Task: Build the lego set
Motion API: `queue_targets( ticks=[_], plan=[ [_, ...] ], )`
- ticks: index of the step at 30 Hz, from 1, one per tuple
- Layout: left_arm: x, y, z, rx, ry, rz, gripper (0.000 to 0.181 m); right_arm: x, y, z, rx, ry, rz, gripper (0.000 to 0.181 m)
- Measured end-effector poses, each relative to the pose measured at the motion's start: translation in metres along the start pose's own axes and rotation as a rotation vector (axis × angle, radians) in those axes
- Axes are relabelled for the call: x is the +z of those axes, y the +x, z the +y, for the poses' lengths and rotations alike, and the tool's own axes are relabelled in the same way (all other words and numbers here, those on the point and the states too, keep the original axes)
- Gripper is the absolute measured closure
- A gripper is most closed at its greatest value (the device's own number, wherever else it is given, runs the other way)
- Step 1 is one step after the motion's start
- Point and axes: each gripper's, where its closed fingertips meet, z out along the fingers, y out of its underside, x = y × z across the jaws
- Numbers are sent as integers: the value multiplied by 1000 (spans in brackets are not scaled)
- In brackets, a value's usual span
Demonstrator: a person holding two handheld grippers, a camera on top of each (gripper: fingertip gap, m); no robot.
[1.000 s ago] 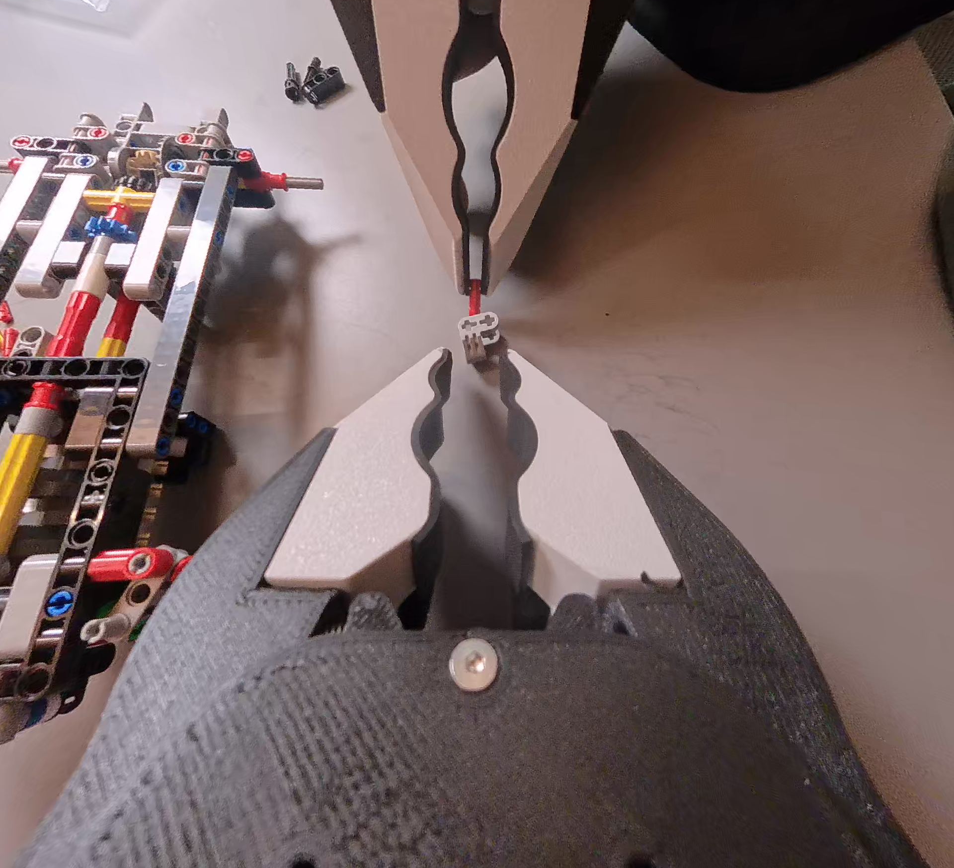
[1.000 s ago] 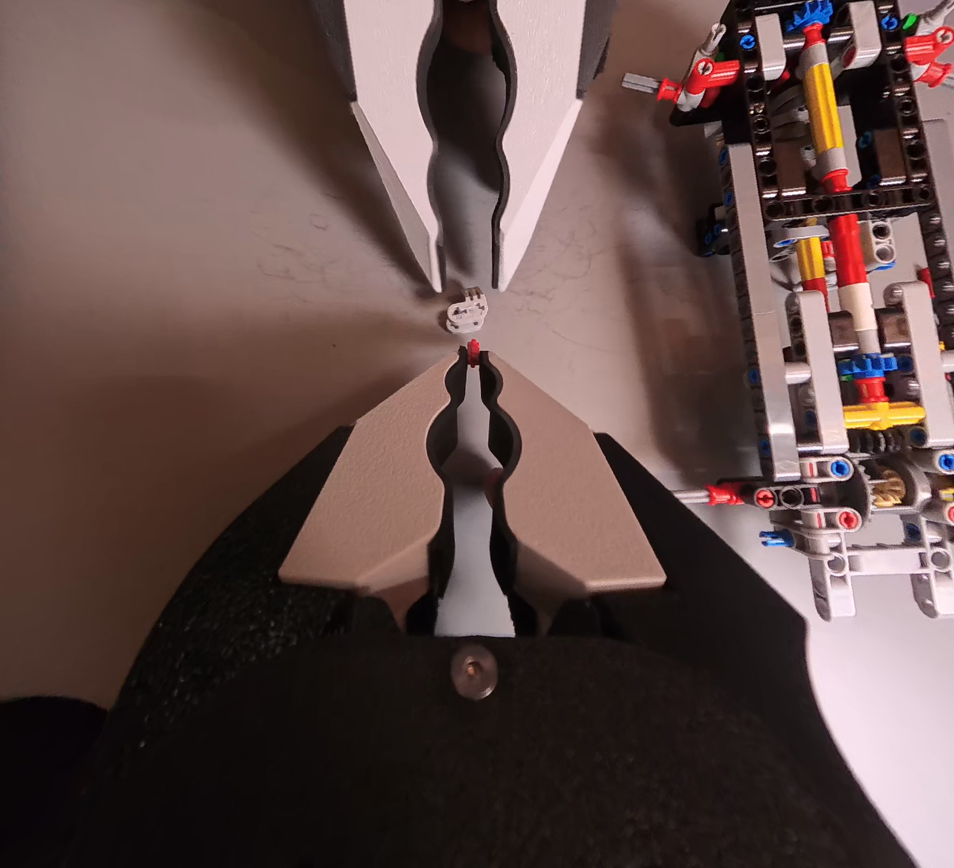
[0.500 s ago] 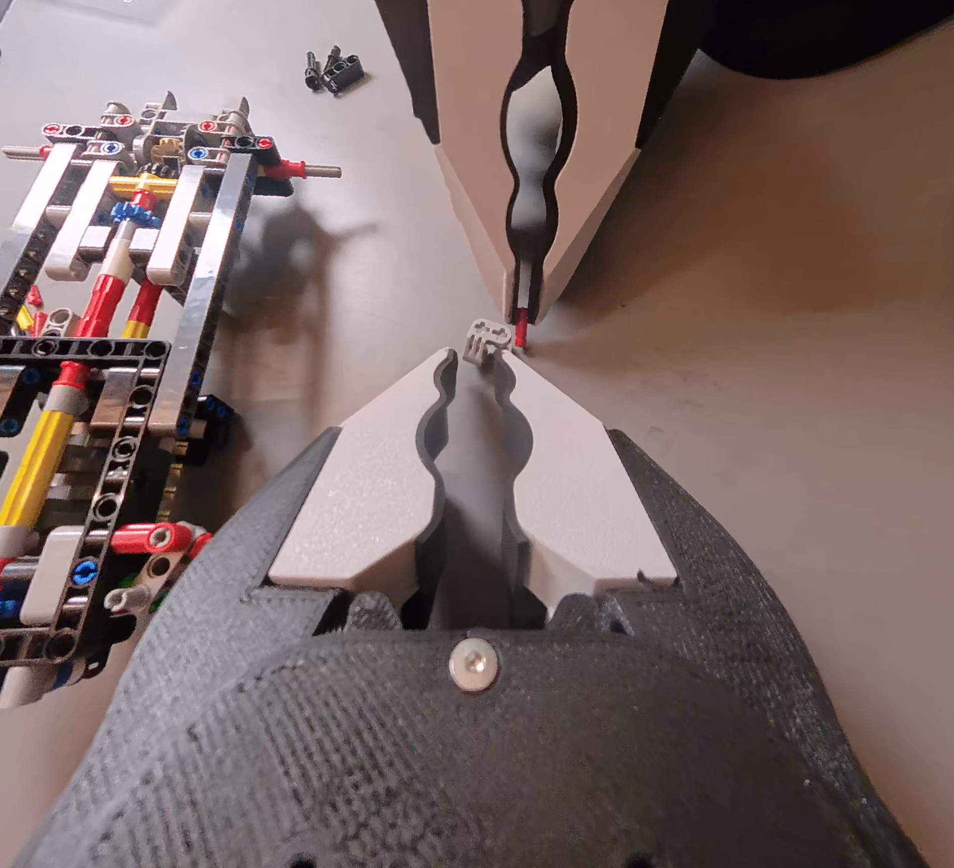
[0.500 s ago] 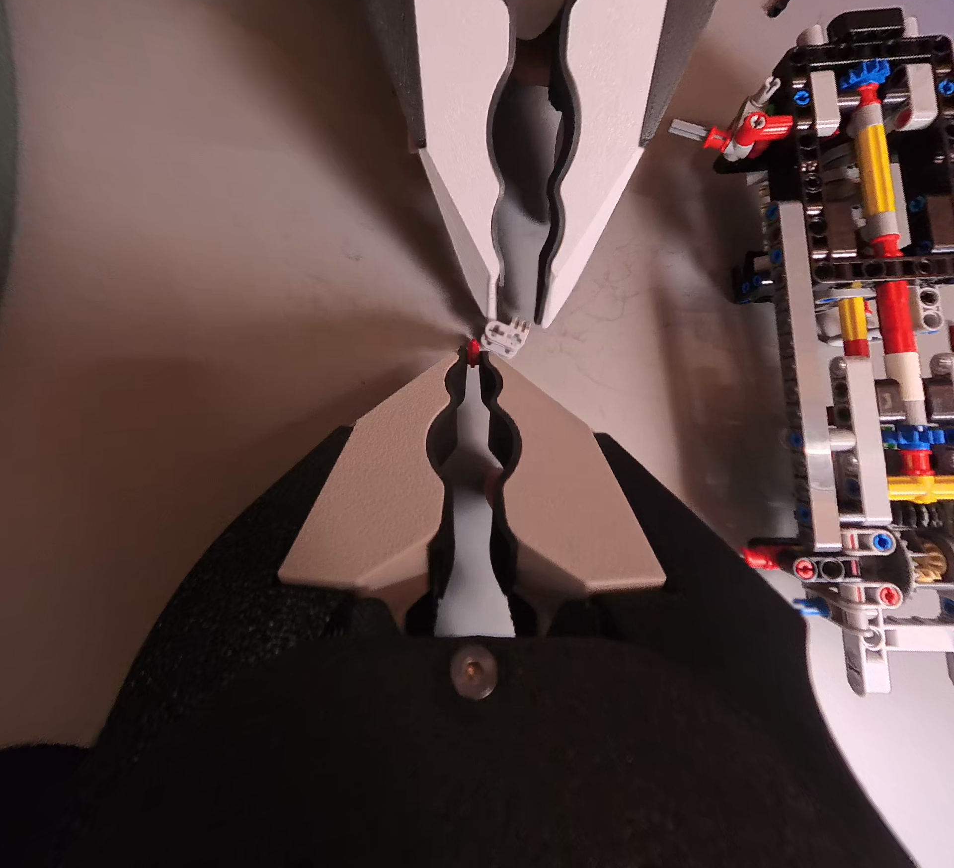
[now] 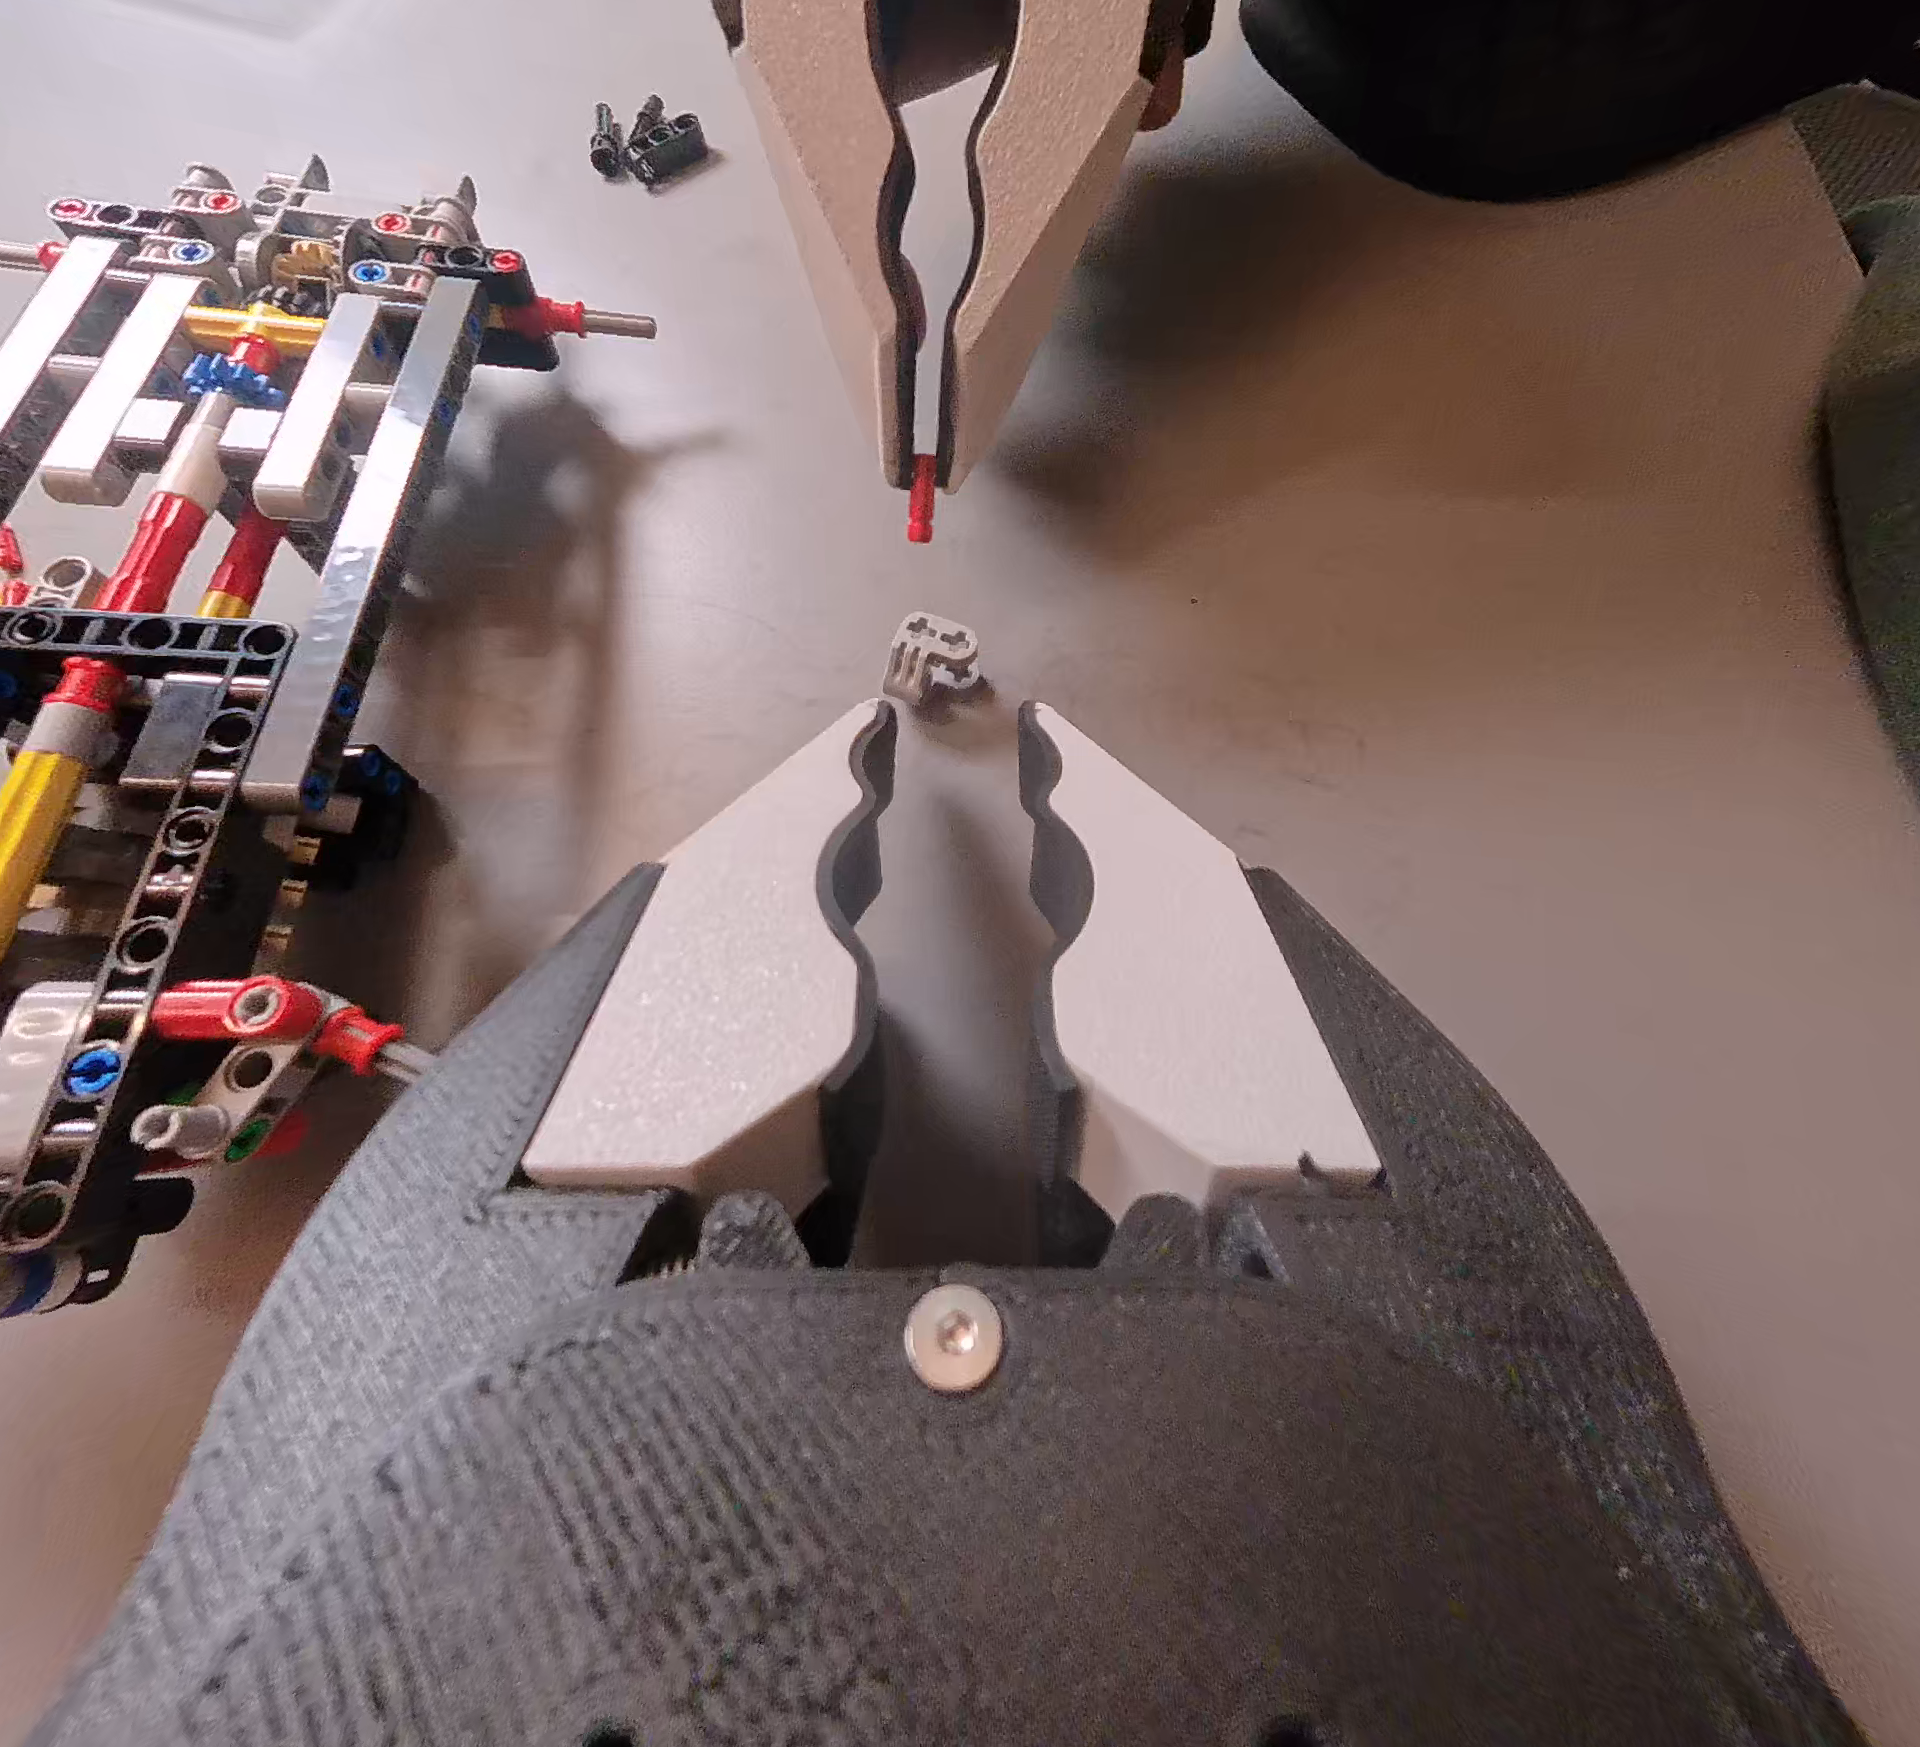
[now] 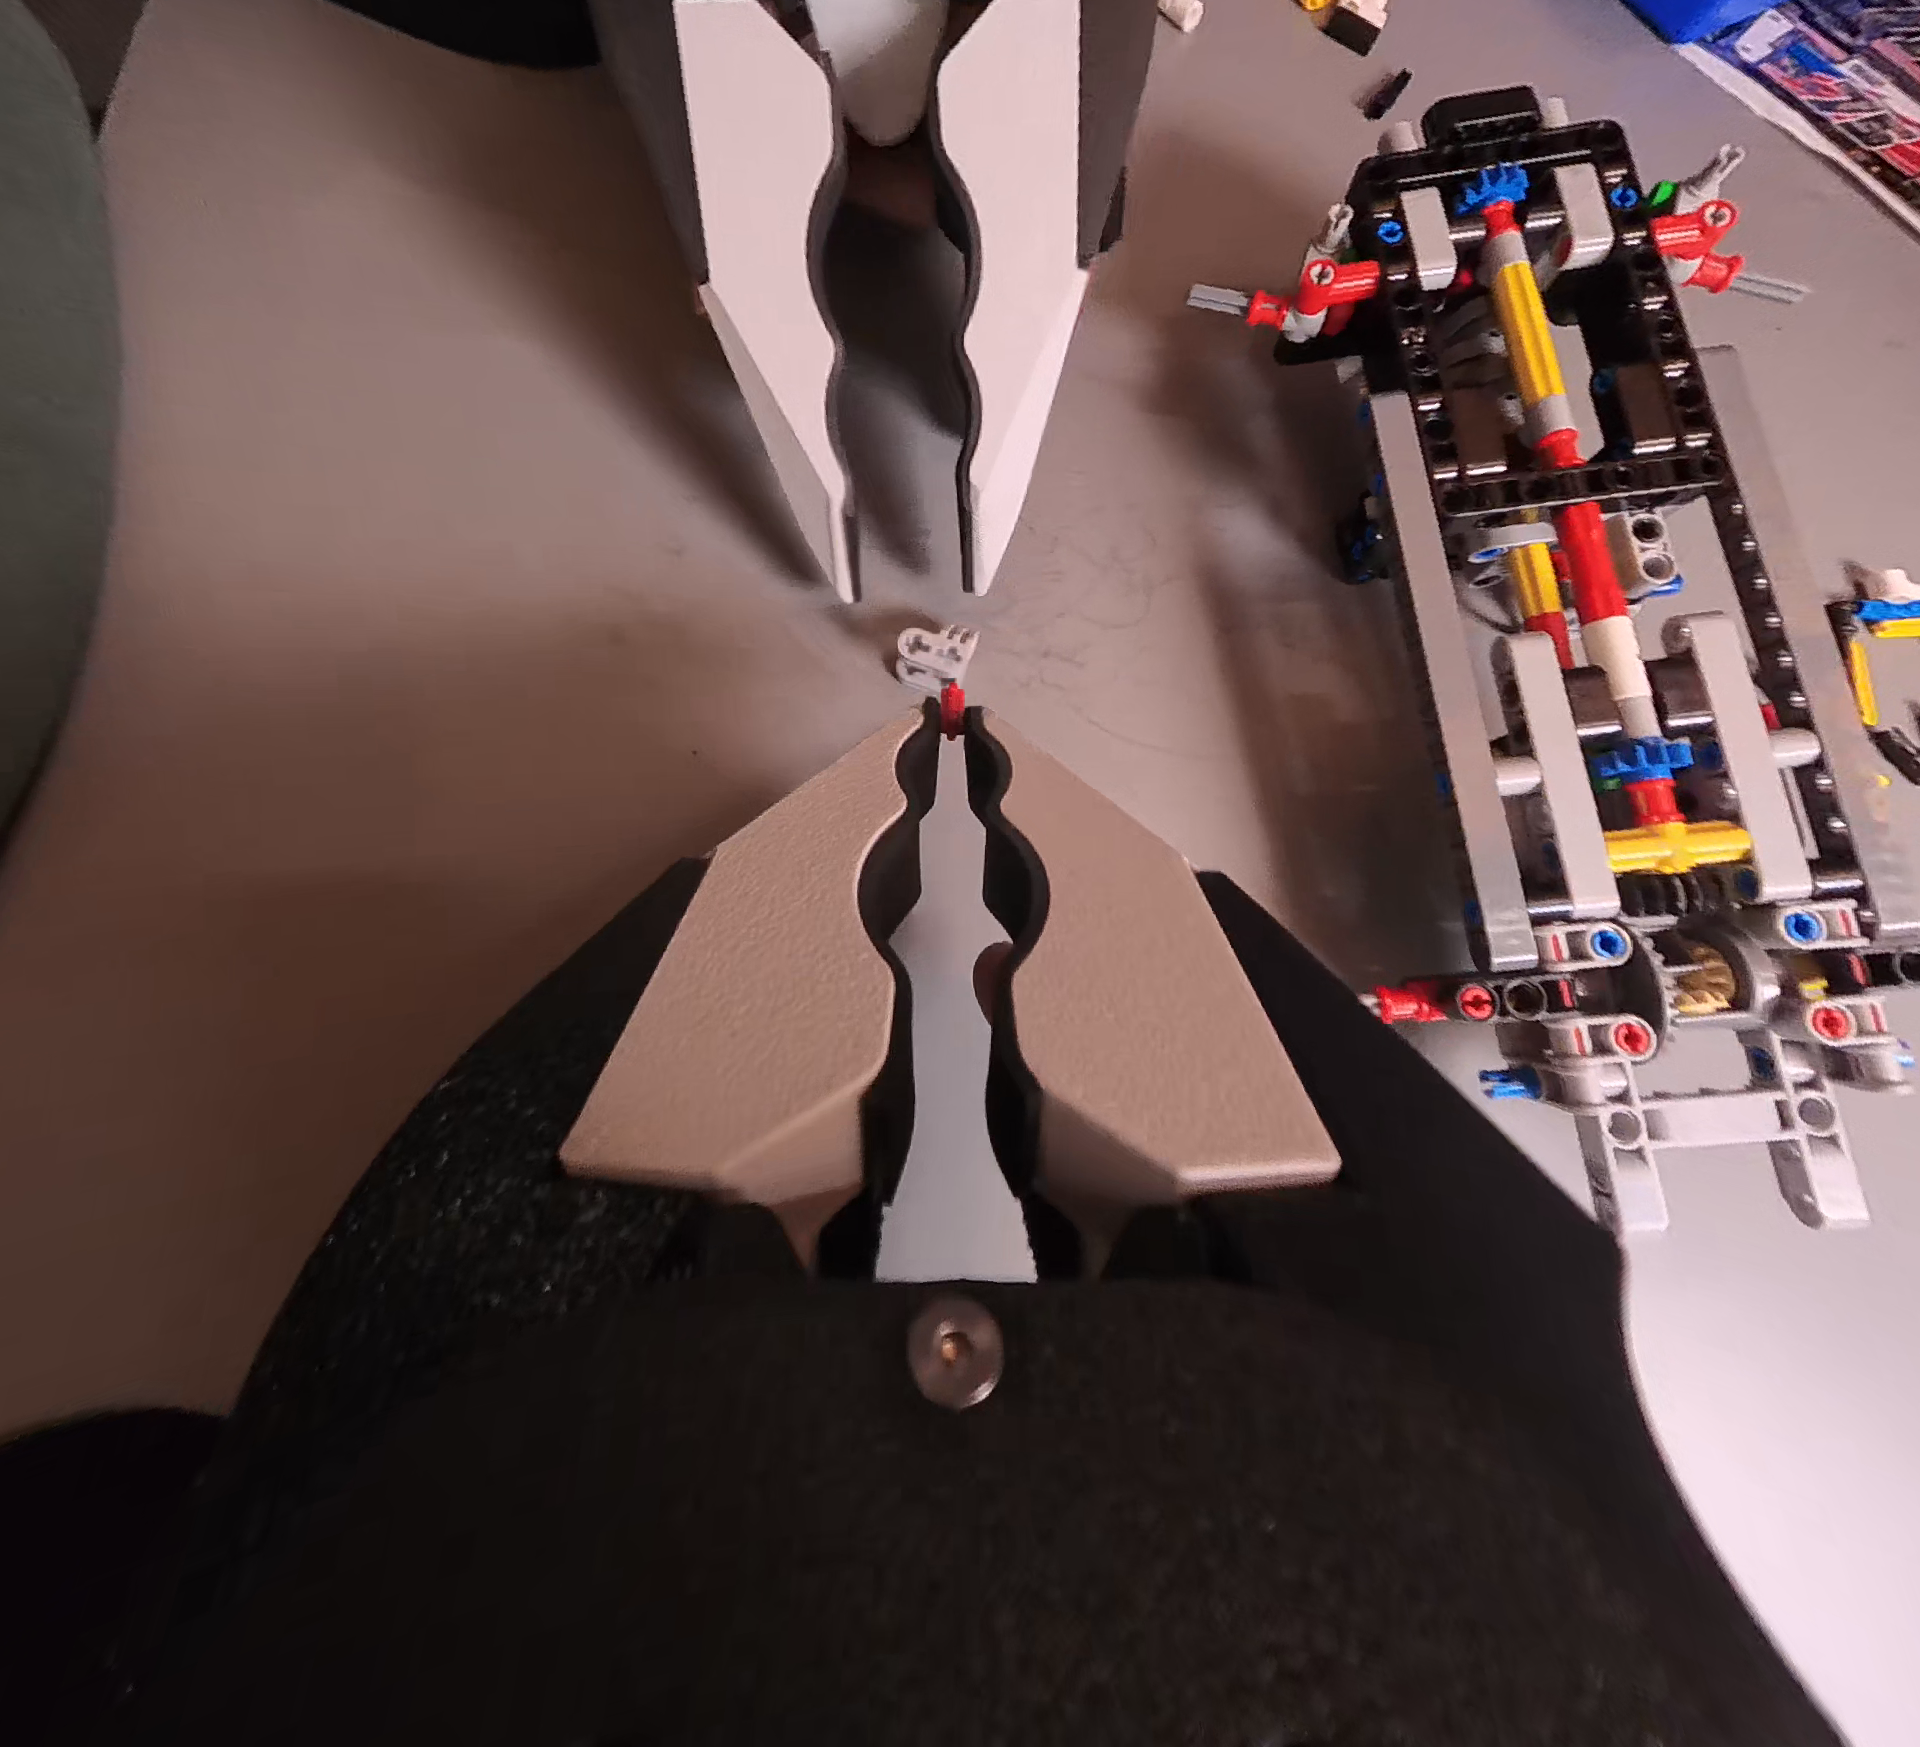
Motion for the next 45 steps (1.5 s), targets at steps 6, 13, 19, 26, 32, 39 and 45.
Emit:
queue_targets(
  ticks=[6,13,19,26,32,39,45],
  plan=[
    [2,1,-1,5,0,-10,160,3,4,8,-2,-34,22,180],
    [1,-1,-1,11,2,-25,164,7,2,9,-9,-41,16,180],
    [4,1,-3,14,2,-16,166,16,-1,7,-21,-52,15,180],
    [7,4,-4,20,-4,0,155,26,-12,1,-46,-51,-15,180],
    [7,4,-4,25,-1,-5,157,27,-17,1,-52,-50,-38,180],
    [5,0,-4,20,4,-27,162,23,-18,2,-43,-47,-51,180],
    [7,-2,-3,34,-7,-48,166,20,-16,4,-42,-55,-42,180]
  ],
)
